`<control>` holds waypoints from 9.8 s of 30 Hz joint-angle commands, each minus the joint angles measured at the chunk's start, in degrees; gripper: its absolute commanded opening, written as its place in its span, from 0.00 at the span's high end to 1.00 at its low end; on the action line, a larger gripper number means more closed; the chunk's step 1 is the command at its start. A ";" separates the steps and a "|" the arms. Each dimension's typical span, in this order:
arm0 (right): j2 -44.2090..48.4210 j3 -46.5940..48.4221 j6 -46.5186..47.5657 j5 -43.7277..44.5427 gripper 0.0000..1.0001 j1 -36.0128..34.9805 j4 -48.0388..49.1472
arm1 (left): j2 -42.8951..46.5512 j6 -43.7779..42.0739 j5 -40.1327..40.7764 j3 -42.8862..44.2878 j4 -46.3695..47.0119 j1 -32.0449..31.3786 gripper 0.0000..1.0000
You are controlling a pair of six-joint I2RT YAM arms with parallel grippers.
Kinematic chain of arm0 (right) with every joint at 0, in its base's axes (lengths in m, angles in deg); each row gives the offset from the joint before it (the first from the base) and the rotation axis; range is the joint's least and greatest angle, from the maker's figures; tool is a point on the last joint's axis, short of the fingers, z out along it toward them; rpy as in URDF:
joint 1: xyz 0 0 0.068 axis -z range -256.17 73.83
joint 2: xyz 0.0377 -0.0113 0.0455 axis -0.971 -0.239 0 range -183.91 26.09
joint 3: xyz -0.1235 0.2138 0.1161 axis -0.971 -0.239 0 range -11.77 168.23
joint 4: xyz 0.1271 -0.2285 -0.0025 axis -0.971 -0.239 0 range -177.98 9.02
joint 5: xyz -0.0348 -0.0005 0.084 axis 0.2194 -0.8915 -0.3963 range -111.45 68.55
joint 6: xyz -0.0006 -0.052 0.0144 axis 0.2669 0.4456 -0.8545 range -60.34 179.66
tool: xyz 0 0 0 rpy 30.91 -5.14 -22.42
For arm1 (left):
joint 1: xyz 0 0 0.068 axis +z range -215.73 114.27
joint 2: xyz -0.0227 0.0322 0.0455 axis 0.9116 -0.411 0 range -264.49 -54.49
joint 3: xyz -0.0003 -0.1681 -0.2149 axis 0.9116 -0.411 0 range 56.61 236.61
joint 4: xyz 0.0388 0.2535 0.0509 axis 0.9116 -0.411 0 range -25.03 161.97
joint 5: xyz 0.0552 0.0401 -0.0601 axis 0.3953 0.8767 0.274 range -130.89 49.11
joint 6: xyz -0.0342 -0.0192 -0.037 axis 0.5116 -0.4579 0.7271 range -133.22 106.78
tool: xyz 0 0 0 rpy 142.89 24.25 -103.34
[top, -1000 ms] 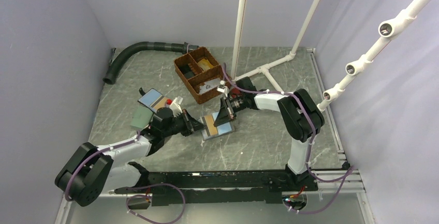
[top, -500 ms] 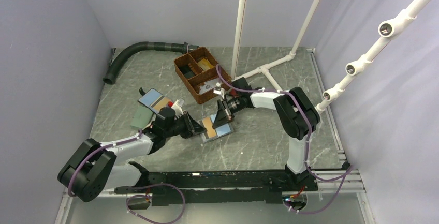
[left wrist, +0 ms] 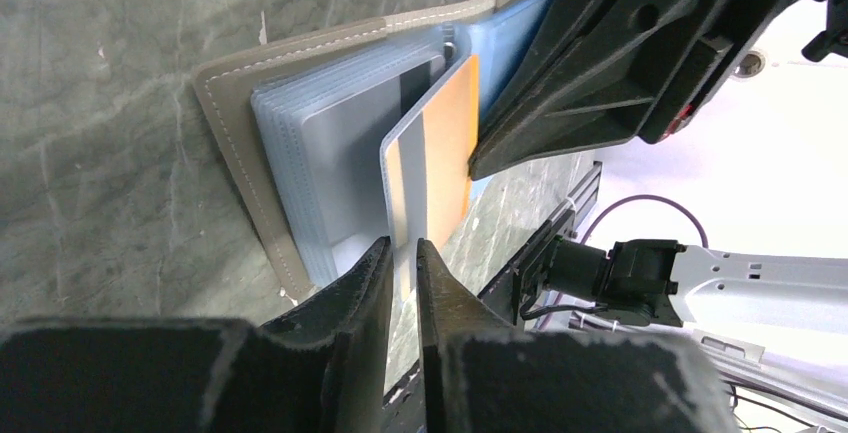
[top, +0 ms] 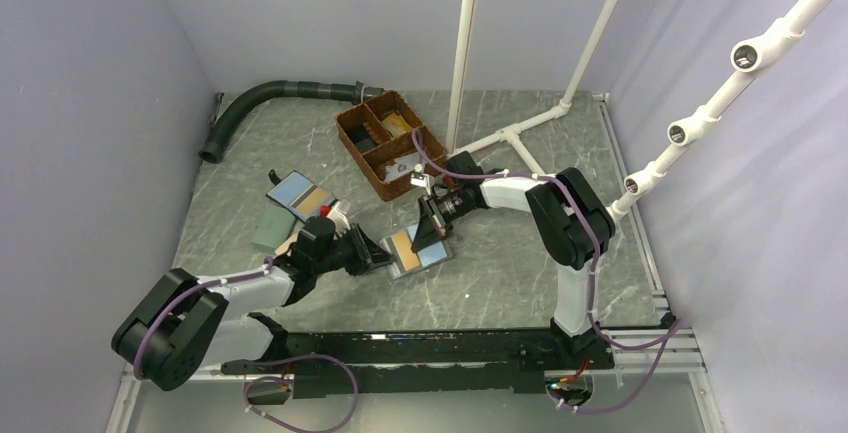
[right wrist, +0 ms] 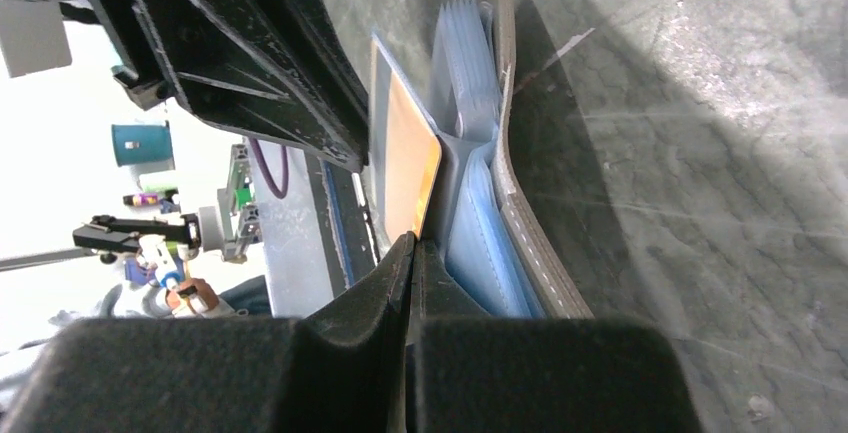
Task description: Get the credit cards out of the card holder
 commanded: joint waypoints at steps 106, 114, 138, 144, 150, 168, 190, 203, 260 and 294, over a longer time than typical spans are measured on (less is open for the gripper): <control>5.46 -1.66 11.75 17.44 1.00 6.44 -7.39 | -25.18 1.55 -2.69 9.44 4.92 -0.25 0.66; 7.22 -2.71 12.24 18.07 1.00 8.11 -7.37 | -22.70 0.87 -1.71 8.76 4.21 -0.03 0.65; 5.47 -2.37 8.43 10.77 0.83 7.03 -4.33 | -14.46 -2.93 -3.30 11.66 8.60 -0.16 0.65; 4.94 -2.50 8.07 13.11 0.79 7.12 -4.28 | -20.07 -1.77 -6.11 14.30 12.19 -1.00 0.67; 5.06 -2.76 7.90 13.48 0.72 7.12 -4.12 | -27.55 -0.54 -8.29 16.96 12.21 -1.82 0.73; 3.11 -3.87 3.76 13.02 0.44 6.88 -2.67 | -27.29 2.64 -3.59 13.45 -6.21 -0.66 0.96; -0.55 -3.21 -1.63 8.91 0.38 3.90 -0.04 | -29.16 3.27 -5.22 12.31 -8.31 0.19 0.98; -3.47 -4.74 -4.80 15.21 0.29 4.19 0.15 | -29.34 5.65 -4.43 9.55 -8.53 0.89 1.00; 7.03 -8.48 -1.86 -16.72 1.00 11.51 11.63 | 6.73 -8.15 2.04 12.32 -20.67 4.22 0.27; 9.67 -4.88 -0.10 -23.47 1.00 8.87 8.92 | -12.46 4.23 -15.65 10.45 25.33 1.00 0.47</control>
